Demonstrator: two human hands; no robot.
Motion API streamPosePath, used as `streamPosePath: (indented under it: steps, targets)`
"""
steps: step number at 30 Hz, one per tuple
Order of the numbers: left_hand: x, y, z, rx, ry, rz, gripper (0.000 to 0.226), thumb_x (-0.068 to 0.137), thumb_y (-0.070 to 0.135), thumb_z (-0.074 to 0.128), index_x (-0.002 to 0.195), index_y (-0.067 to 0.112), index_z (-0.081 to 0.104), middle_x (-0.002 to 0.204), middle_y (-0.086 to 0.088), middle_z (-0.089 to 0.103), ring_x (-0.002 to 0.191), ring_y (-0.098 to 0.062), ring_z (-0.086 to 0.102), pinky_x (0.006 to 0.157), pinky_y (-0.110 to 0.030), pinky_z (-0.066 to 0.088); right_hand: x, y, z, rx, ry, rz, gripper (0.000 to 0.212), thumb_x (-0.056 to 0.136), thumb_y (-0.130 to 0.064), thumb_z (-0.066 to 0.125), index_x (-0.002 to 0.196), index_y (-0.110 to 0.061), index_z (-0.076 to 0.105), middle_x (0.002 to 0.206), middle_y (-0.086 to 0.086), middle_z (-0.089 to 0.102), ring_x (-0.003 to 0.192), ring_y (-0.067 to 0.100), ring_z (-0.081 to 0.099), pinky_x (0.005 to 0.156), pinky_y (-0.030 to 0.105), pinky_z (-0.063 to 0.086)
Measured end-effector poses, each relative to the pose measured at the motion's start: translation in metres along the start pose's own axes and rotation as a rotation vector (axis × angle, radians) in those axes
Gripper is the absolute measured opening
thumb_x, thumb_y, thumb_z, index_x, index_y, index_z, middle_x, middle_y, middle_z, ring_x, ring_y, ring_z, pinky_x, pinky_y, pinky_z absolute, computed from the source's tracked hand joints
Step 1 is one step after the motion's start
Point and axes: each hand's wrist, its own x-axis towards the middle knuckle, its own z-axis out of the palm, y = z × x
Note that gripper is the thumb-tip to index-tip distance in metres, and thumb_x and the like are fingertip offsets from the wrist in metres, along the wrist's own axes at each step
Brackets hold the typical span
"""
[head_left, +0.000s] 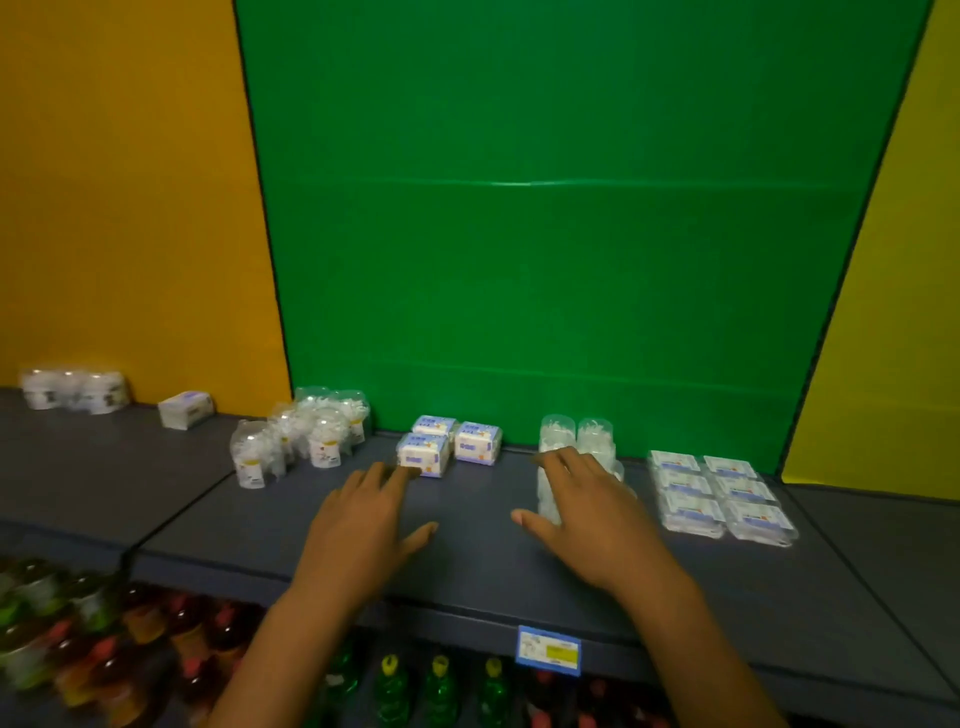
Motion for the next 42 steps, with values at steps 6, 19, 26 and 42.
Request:
streamPosePath:
  steps: [6,19,26,42]
  targets:
    - [-0.06,-0.09,-0.029,0.006,0.048,-0.096,0.066,0.086,0.062,0.048,0.141,0.03,0.034,0.137,0.003,0.043,0.125,-0.021,0.042,0.097,-0.037,0.041,0.013,-0.103,0.016,0.027,-0.03,-0.109,0.069,0.093,-0.064,0.042,0.147,-0.024,0.028,0.146,-0.002,0.035,0.132,0.021,0.037,0.104,0.035,0.039]
    - [-0.176,-0.267,-0.089,0.108,0.117,-0.382,0.068,0.084,0.063,0.049,0.14,0.028,0.035,0.134,0.005,0.046,0.12,-0.019,0.045,0.094,-0.033,0.044,0.054,-0.317,0.065,0.16,-0.064,-0.378,0.068,0.093,-0.065,0.04,0.146,-0.025,0.028,0.147,-0.003,0.033,0.134,0.019,0.035,0.105,0.036,0.039]
    - [-0.204,-0.343,-0.101,0.132,0.165,-0.508,0.061,0.084,0.062,0.049,0.135,0.03,0.039,0.125,0.007,0.049,0.117,-0.016,0.047,0.092,-0.032,0.045,0.097,-0.405,0.093,0.2,-0.064,-0.514,0.068,0.091,-0.067,0.041,0.145,-0.026,0.031,0.141,-0.007,0.038,0.128,0.016,0.039,0.099,0.035,0.044]
    - [-0.13,-0.542,-0.124,0.227,0.195,-0.566,0.062,0.087,0.06,0.048,0.14,0.032,0.033,0.134,0.008,0.045,0.124,-0.015,0.044,0.097,-0.031,0.044,0.263,-0.558,0.177,0.309,-0.054,-0.57,0.065,0.093,-0.064,0.043,0.145,-0.026,0.03,0.142,-0.008,0.037,0.129,0.014,0.039,0.101,0.032,0.039]
